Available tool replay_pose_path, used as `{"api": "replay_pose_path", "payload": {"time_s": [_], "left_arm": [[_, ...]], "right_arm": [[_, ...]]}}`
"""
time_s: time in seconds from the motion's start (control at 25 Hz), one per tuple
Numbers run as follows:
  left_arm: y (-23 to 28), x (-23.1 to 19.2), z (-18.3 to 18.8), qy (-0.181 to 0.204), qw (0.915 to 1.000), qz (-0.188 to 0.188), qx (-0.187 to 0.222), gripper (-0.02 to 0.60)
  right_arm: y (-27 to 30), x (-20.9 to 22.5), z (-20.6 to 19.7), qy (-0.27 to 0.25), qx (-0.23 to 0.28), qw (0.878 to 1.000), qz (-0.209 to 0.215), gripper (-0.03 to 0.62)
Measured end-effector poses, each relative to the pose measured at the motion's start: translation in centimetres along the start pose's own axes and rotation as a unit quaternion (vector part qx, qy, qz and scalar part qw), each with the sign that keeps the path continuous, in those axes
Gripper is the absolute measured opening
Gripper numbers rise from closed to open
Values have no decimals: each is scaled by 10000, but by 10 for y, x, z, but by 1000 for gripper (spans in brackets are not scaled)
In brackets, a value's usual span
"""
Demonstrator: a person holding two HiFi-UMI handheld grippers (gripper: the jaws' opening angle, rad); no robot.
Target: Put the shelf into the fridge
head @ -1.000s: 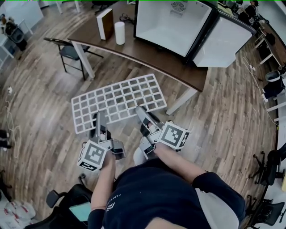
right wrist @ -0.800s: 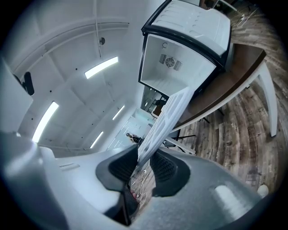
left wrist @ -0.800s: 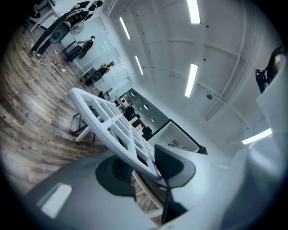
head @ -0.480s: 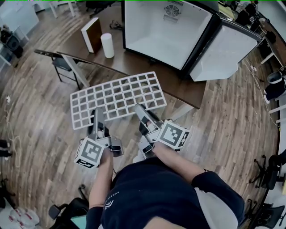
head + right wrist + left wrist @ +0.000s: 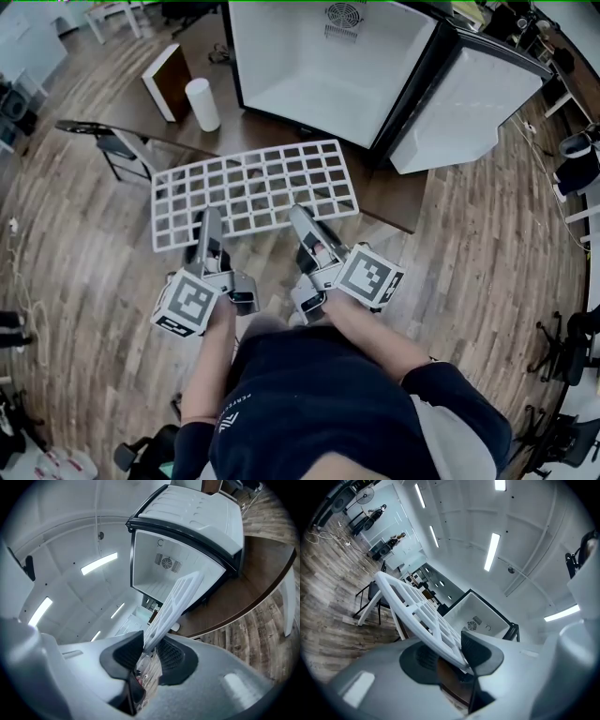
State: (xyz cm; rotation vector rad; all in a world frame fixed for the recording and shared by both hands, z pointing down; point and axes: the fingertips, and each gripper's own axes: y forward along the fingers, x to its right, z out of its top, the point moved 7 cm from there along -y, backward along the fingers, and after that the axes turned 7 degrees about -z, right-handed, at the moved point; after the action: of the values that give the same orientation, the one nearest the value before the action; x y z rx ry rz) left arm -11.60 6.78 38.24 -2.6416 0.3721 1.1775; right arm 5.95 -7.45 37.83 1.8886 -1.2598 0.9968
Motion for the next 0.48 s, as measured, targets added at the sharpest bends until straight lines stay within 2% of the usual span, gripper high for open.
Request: {"api": "replay_pose_path", "payload": {"time_s": [0.24, 0.48], "left_arm": [[41, -1, -2, -84, 9988, -397, -261, 141], [101, -6, 2, -69, 9939, -776, -781, 143]], "right_arm": [[4, 5, 18, -40, 448, 9988, -203, 89], [20, 10, 40, -57, 1094, 9922, -595, 92]]}}
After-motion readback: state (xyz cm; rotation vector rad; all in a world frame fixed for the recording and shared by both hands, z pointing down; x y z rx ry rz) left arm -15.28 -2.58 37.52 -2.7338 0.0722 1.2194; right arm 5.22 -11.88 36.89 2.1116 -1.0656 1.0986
